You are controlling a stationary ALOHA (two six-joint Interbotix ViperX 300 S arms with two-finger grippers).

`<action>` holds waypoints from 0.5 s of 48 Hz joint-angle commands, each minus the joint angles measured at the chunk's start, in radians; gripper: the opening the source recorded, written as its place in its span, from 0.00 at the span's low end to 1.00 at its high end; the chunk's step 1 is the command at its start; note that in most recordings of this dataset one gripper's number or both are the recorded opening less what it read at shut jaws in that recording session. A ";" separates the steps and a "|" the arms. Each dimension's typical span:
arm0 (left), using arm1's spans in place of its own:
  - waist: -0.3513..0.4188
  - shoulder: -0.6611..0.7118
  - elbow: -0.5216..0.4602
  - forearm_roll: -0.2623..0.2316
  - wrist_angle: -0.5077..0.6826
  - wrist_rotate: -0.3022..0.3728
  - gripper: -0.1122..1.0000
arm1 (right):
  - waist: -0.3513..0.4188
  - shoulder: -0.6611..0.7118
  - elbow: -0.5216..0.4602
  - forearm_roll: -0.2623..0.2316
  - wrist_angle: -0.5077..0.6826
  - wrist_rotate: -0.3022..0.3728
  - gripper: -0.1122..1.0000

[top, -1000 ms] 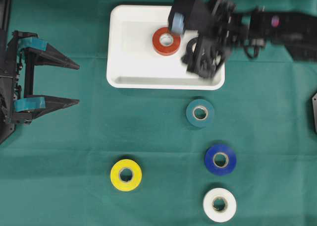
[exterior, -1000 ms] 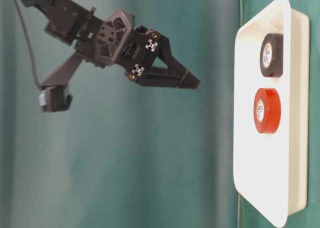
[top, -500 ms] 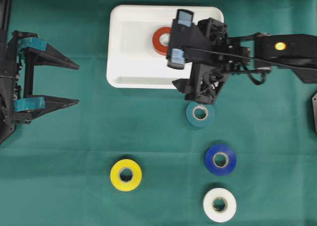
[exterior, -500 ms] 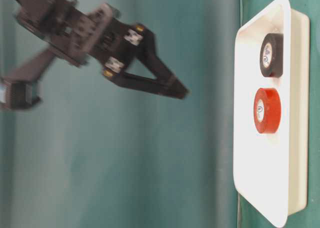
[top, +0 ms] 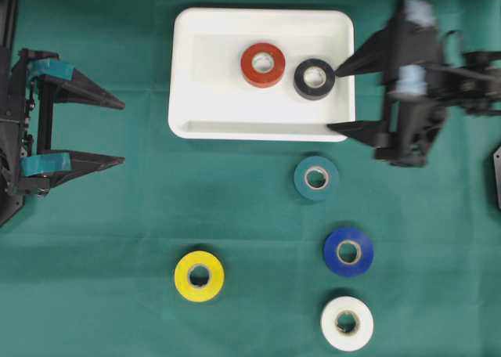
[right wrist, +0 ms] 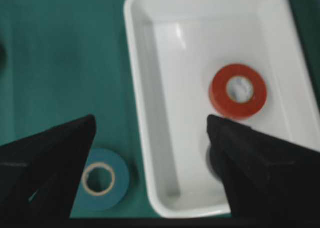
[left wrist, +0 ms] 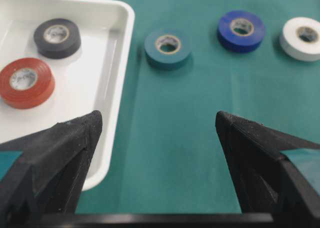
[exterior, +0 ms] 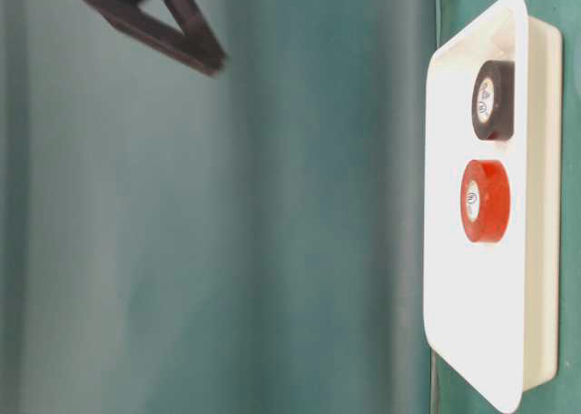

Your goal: Pick up the tape from a random location and place it into the white case.

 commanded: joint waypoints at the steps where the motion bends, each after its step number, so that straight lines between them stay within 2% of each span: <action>1: -0.002 0.002 -0.011 0.000 -0.008 -0.002 0.95 | 0.005 -0.098 0.040 0.000 -0.048 0.002 0.90; 11: -0.002 0.002 -0.011 0.000 -0.009 -0.002 0.95 | 0.005 -0.250 0.172 0.000 -0.137 0.002 0.90; 24: -0.002 0.002 -0.009 0.000 -0.009 -0.002 0.95 | 0.005 -0.318 0.334 0.002 -0.264 0.006 0.90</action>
